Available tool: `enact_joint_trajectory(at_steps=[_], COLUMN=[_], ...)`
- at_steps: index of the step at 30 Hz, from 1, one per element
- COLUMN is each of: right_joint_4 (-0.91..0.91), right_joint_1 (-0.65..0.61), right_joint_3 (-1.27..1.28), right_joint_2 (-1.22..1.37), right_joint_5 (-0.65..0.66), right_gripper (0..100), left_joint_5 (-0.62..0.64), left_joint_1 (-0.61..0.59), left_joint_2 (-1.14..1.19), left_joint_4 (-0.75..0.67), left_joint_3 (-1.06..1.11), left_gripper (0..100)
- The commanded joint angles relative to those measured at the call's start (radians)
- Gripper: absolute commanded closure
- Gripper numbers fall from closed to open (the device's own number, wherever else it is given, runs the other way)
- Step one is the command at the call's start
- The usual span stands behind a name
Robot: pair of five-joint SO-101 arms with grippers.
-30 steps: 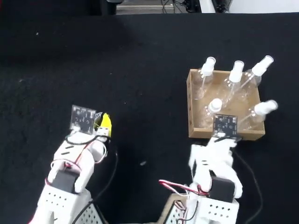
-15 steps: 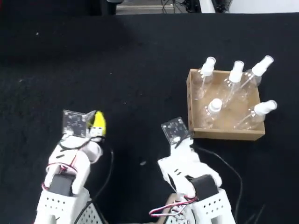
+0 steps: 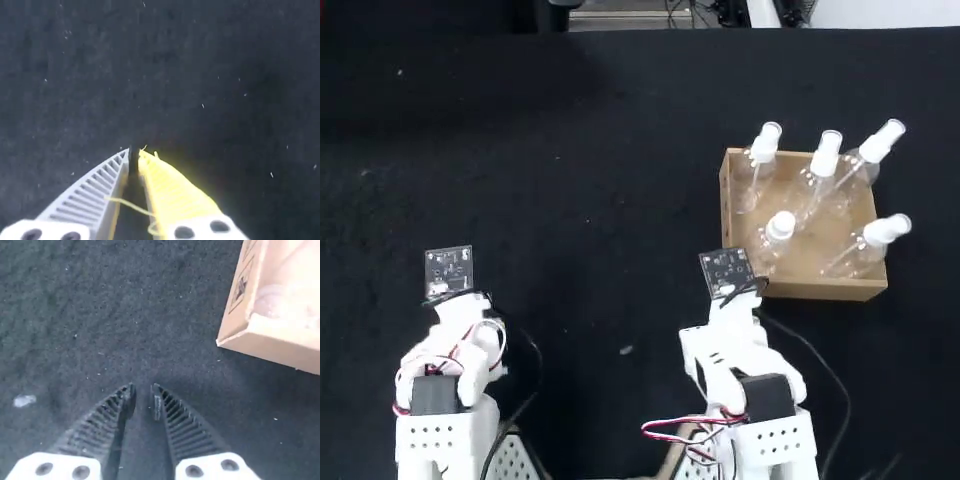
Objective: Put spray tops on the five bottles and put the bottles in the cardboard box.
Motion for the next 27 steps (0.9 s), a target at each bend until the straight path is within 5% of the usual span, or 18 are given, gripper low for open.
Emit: enact_joint_trajectory(at_steps=[1, 27], right_joint_4=[-0.021, 0.002], right_joint_1=[0.015, 0.061], right_joint_3=[0.008, 0.005], right_joint_2=[-0.054, -0.097], right_joint_5=[0.002, 0.002], right_gripper=[98.7, 98.7], left_joint_5=[-0.003, -0.002], left_joint_1=[0.004, 0.124], left_joint_2=[0.002, -0.035], left_joint_4=[0.026, 0.026], left_joint_3=[0.024, 0.022], left_gripper=[97, 97])
